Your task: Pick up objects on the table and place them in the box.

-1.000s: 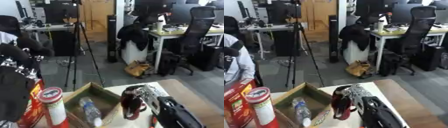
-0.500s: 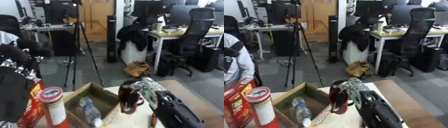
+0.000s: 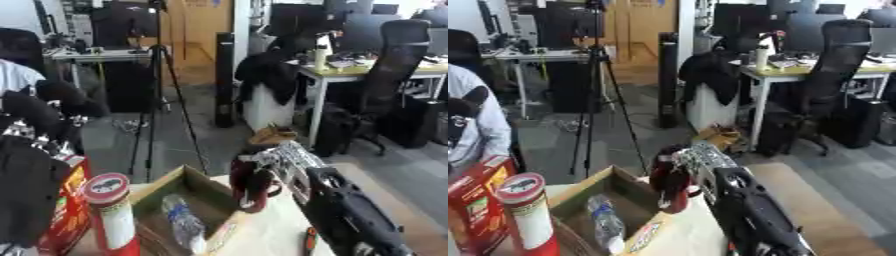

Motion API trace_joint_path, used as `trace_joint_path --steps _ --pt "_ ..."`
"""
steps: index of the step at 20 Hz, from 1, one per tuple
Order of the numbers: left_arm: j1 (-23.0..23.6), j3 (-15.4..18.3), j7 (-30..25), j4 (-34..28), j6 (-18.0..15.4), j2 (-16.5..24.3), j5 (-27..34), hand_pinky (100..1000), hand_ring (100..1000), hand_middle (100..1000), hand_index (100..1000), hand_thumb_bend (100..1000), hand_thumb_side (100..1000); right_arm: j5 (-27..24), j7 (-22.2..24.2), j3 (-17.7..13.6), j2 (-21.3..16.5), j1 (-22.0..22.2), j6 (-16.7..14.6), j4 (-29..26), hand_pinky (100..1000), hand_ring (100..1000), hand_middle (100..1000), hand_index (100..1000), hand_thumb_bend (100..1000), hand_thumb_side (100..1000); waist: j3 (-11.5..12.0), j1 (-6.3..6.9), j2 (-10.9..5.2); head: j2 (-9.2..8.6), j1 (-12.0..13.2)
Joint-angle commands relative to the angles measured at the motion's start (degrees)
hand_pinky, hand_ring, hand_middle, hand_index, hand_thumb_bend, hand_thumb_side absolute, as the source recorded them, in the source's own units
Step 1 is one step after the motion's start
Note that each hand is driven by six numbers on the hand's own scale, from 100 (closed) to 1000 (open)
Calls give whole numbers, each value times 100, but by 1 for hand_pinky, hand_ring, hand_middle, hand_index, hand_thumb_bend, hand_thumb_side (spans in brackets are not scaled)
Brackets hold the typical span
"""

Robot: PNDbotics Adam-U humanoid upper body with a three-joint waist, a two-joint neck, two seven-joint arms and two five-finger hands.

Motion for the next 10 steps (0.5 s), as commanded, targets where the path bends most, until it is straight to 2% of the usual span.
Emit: trace_joint_path --steps 1,2,3,4,10 --pt "-48 -1 -12 -51 20 12 -5 1000 664 627 602 100 759 55 -45 -77 -4 -261 16 -54 100 566 404 530 100 216 28 -10 -107 7 -13" --pt "-41 -6 -19 -51 26 14 -8 1000 664 627 602 100 759 81 -50 -90 24 -315 31 -32 100 566 404 530 100 216 44 -20 -101 6 -15" --pt "-38 -9 -24 -51 29 15 -10 1000 664 628 602 100 765 102 -56 -105 45 -351 40 -10 100 563 399 525 100 310 54 -26 -98 5 -15" --pt "-37 -14 -30 -51 34 13 -11 1000 664 628 602 100 761 118 -64 -126 75 -396 51 8 100 563 398 524 100 217 70 -35 -94 5 -18" --pt "-43 -32 -54 -51 51 -6 1 1000 664 628 602 100 763 301 -146 -303 252 -594 211 170 100 559 393 520 100 223 187 -68 -78 -11 -82"
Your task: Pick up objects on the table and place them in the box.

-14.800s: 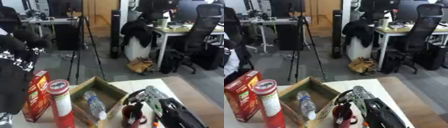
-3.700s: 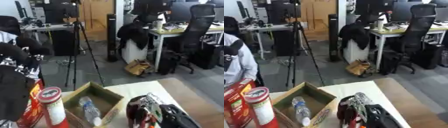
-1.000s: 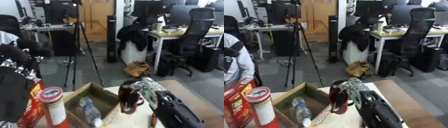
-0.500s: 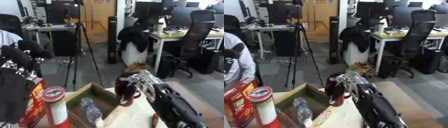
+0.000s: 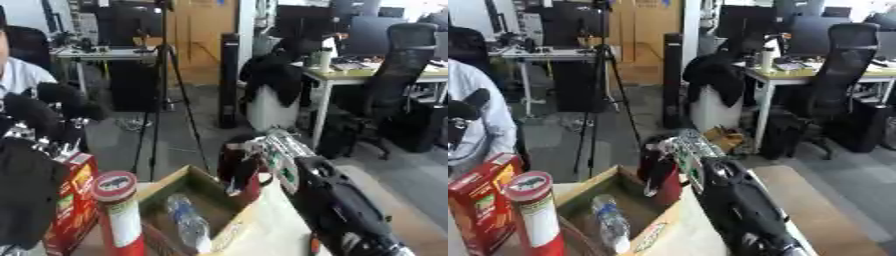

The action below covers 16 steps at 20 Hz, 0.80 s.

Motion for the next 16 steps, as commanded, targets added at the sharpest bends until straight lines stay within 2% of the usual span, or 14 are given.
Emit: trace_joint_path --steps 1,5,6,9,16 --pt "-70 -11 -21 -51 14 -8 2 1000 664 628 602 100 763 130 -67 -159 18 -247 133 48 100 560 393 521 100 224 41 -4 -77 -14 -50" --pt "-67 -18 -38 -51 17 -11 2 1000 664 629 602 100 765 247 -135 -289 92 -307 257 160 100 557 390 518 100 227 119 -12 -56 -29 -104" --pt "-68 -23 -45 -51 18 -14 1 1000 665 629 602 100 764 274 -165 -331 111 -315 300 177 100 554 388 516 100 194 144 -12 -48 -38 -124" --pt "-73 -30 -61 -51 18 -20 0 1000 665 629 602 100 764 337 -251 -406 156 -323 387 211 100 553 387 515 100 181 180 -10 -37 -50 -152" --pt "-128 -37 -105 -51 -45 -24 -2 1000 666 631 601 100 757 652 -400 -730 317 -367 857 343 100 538 377 509 100 201 398 60 53 -169 -353"
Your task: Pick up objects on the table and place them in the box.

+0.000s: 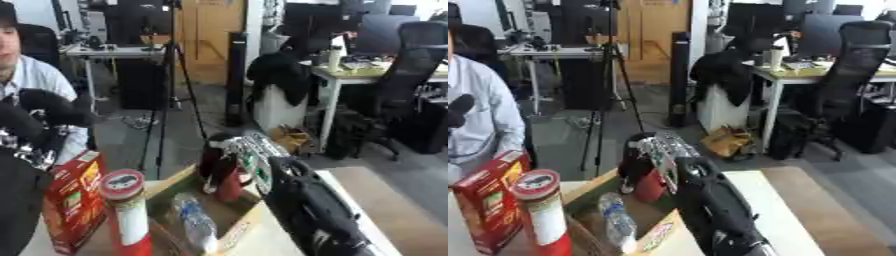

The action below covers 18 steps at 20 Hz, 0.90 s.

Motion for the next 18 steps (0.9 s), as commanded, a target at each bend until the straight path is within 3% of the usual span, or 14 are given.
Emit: trace_joint_path --steps 1,11,18 --pt "-129 -20 -36 -51 -29 11 -6 1000 666 631 601 100 757 171 -66 -167 -16 -214 205 -27 100 538 377 509 100 201 41 27 -53 -113 -85" --pt "-288 -59 -128 -51 -123 4 -40 1000 660 633 601 100 749 199 -348 -603 120 -166 687 -346 100 505 354 491 100 254 283 97 181 -410 -314" --pt "-365 -83 -187 -51 -167 0 -57 1000 661 634 601 100 744 204 -475 -754 132 -122 853 -531 100 496 345 483 100 281 395 123 294 -535 -411"
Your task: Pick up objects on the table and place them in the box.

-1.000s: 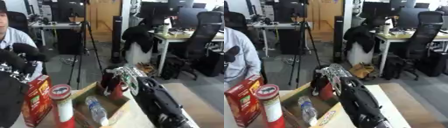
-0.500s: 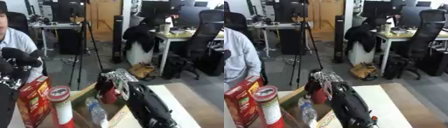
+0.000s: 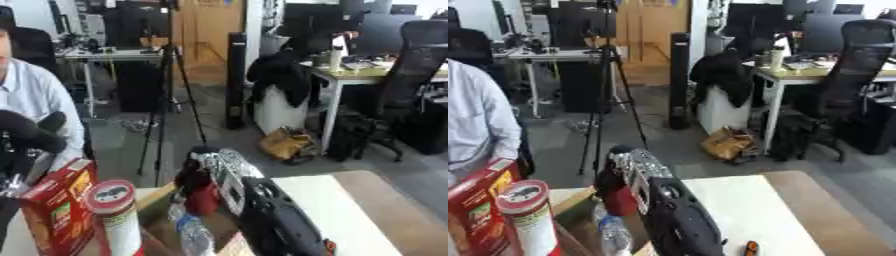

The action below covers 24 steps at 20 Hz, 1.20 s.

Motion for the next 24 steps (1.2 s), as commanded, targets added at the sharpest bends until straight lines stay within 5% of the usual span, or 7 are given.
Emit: trace_joint_path --steps 1,19,20,21,24 --pt "-152 -23 -49 -52 -25 17 -26 1000 661 635 601 100 744 18 -55 -84 -64 -147 60 -229 100 494 343 481 100 283 37 27 -71 -111 -43" --pt "-239 -79 -183 -52 -60 -2 -39 1000 661 637 600 100 743 501 -1121 -397 -86 -169 -255 -383 100 472 329 471 100 300 175 47 91 -86 -164" --pt "-241 -80 -186 -52 -62 -2 -39 1000 661 637 600 100 743 531 -1168 -411 -85 -165 -262 -369 100 472 329 469 100 212 178 49 95 -88 -168" --pt "-252 -81 -193 -52 -69 -3 -39 1000 661 637 599 100 740 552 -1217 -444 -90 -157 -248 -363 100 468 326 470 100 311 184 57 106 -99 -189" --pt "-280 -88 -212 -52 -85 -6 -39 1000 661 637 599 100 741 556 -1327 -532 -88 -136 -213 -354 100 466 325 468 100 310 204 64 141 -134 -244"
